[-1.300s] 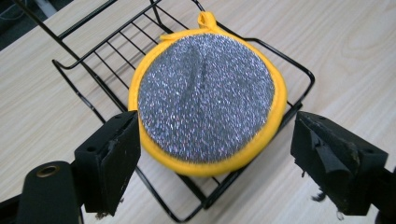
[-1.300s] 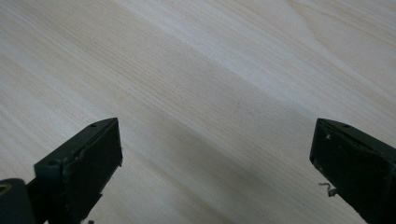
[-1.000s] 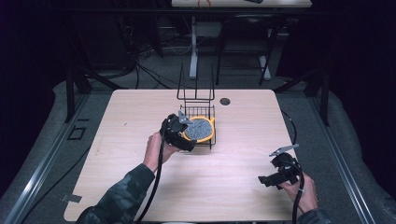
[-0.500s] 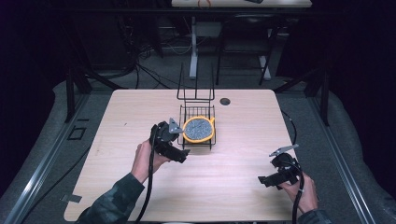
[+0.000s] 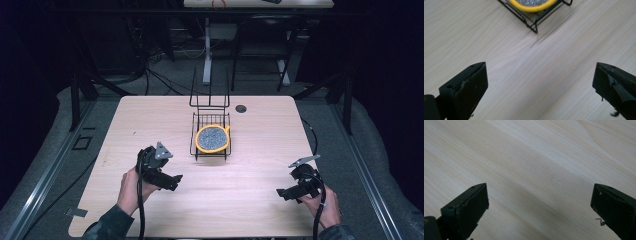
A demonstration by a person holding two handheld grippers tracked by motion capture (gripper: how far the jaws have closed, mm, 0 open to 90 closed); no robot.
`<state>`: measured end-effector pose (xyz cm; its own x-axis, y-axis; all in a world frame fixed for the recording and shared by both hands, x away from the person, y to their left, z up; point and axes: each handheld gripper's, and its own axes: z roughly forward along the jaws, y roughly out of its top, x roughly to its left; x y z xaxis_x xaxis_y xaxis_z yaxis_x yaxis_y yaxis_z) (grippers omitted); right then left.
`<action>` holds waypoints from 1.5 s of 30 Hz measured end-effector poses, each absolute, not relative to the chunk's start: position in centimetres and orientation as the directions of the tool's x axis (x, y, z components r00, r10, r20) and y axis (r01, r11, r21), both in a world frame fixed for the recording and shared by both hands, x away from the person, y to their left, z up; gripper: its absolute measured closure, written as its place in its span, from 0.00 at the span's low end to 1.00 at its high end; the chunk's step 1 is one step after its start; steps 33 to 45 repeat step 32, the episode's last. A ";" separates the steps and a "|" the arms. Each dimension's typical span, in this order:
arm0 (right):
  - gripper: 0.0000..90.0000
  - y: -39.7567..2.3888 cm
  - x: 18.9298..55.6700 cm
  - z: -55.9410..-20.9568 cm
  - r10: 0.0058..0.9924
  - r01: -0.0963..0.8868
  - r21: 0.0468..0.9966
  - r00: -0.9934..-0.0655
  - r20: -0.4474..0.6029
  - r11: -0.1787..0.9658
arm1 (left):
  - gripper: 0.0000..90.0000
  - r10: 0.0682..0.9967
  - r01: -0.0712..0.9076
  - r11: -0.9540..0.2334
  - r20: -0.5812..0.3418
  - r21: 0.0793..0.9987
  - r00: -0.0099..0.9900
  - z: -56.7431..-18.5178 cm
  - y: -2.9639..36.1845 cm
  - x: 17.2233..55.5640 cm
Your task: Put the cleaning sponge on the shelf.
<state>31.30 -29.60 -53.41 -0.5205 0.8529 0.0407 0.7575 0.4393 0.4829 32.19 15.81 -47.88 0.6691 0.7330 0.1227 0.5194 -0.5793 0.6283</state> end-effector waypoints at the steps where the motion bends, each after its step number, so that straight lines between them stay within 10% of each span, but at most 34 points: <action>1: 0.01 -29.6 31.3 -53.4 0.852 0.756 0.485 -0.522 0.042 0.439 | 0.00 0.736 0.526 -0.579 0.121 0.623 0.667 -48.0 16.1 32.1; 45: 0.00 -29.8 31.3 -53.8 0.847 0.766 0.460 -0.529 0.055 0.448 | 0.00 0.794 0.650 -0.532 0.055 0.543 0.605 -52.9 21.2 30.8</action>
